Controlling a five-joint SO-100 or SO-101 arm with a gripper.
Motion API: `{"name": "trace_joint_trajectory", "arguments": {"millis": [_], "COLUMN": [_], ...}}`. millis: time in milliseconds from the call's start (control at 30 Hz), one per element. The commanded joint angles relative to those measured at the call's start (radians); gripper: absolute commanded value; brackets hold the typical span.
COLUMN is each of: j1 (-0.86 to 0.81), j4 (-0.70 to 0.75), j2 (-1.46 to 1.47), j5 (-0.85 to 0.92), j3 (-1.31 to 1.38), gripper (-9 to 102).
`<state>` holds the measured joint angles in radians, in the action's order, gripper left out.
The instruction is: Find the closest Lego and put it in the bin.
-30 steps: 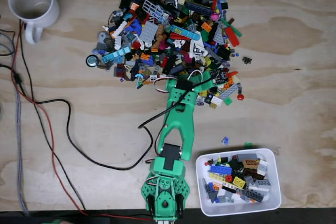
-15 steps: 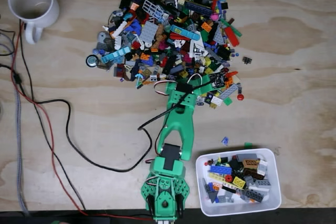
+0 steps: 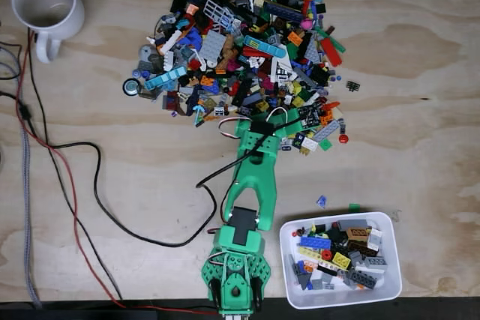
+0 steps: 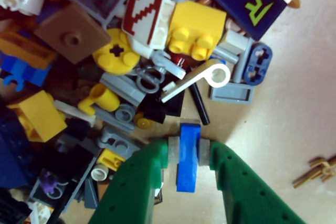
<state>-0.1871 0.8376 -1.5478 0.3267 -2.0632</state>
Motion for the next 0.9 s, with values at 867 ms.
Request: {"name": "trace_joint_trajectory", "arguments": {"millis": [867], "j1": [-0.112], "j4": [0.324], "j2": [-0.124], "j5": [0.114], "j3": [0.279], "gripper": [6]}}
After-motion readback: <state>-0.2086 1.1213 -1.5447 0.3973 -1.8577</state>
